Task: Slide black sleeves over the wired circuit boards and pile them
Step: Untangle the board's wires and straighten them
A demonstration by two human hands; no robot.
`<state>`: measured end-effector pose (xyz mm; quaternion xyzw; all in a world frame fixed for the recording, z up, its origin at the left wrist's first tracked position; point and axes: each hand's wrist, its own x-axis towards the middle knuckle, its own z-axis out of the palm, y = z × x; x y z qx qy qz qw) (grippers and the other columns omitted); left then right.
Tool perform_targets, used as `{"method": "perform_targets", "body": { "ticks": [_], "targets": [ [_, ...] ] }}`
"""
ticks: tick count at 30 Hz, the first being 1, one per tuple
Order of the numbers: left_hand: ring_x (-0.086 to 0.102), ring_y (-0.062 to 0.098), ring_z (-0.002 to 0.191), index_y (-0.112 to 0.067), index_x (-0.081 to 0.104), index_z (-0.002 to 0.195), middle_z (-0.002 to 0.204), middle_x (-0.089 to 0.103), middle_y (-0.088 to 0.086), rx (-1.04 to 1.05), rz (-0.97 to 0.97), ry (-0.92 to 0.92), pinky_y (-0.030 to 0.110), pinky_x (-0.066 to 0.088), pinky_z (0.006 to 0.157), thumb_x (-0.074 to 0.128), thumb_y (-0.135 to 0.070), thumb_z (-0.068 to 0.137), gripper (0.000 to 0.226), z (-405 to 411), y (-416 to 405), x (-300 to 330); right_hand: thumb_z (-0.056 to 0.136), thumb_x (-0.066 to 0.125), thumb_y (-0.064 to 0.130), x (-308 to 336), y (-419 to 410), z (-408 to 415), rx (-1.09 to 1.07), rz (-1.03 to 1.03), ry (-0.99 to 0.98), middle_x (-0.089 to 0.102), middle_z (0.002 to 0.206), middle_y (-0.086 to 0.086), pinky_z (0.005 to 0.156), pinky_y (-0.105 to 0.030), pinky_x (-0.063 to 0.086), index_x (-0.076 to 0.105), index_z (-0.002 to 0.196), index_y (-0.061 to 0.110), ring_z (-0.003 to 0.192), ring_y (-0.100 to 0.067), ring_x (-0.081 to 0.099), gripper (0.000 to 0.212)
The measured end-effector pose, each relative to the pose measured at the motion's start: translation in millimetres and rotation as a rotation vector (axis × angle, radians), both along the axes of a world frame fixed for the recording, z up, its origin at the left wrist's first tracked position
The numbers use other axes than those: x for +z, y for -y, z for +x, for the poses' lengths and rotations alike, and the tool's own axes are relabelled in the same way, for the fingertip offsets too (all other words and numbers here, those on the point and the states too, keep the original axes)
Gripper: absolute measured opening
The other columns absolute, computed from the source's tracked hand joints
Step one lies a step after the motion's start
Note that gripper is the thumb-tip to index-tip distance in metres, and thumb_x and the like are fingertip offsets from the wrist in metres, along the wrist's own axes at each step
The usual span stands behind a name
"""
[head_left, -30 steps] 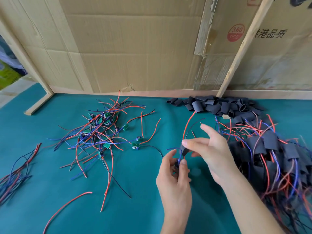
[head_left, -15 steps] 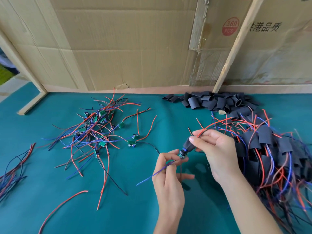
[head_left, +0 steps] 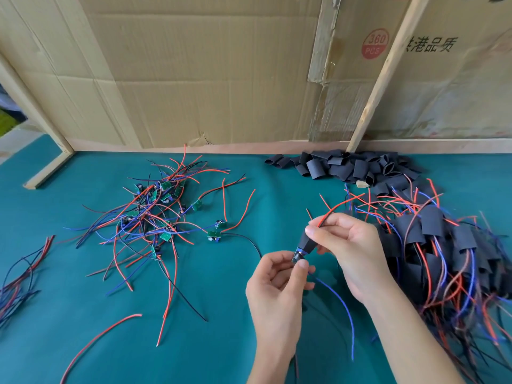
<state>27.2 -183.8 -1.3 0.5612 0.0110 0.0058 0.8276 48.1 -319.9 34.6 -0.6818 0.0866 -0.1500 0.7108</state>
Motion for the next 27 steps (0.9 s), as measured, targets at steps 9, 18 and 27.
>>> {"method": "perform_targets", "body": {
  "ticks": [9,18,27],
  "targets": [
    [0.078,0.024,0.085,-0.009,0.07,0.09,0.089,0.079,0.007,0.005,0.112,0.051,0.024,0.06,0.065,0.068,0.006,0.093,0.015,0.8,2.9,-4.6,0.073,0.082,0.036,-1.5,1.5,0.0,-0.003,-0.122,-0.075,0.076,0.073,-0.013,0.054,-0.026,0.049,0.078,0.08,0.021,0.061,-0.022,0.067,0.018],
    [0.077,0.024,0.077,-0.032,0.068,0.087,0.09,0.075,0.0,0.048,0.153,0.073,0.025,0.06,0.059,0.069,0.0,0.094,0.032,-0.8,3.9,-1.8,0.088,0.081,0.017,0.0,-0.6,-1.6,0.074,-0.094,-0.121,0.074,0.071,-0.017,0.051,-0.027,0.049,0.077,0.082,0.009,0.055,-0.022,0.064,0.011],
    [0.074,0.024,0.07,-0.028,0.065,0.08,0.079,0.074,0.007,0.03,0.14,0.108,0.024,0.054,0.054,0.063,-0.006,0.1,0.03,-1.5,2.5,-0.6,0.085,0.083,0.017,2.8,-5.5,-4.0,0.136,-0.06,-0.131,0.074,0.074,-0.018,0.051,-0.028,0.048,0.071,0.087,0.003,0.056,-0.021,0.061,0.019]
  ]
}}
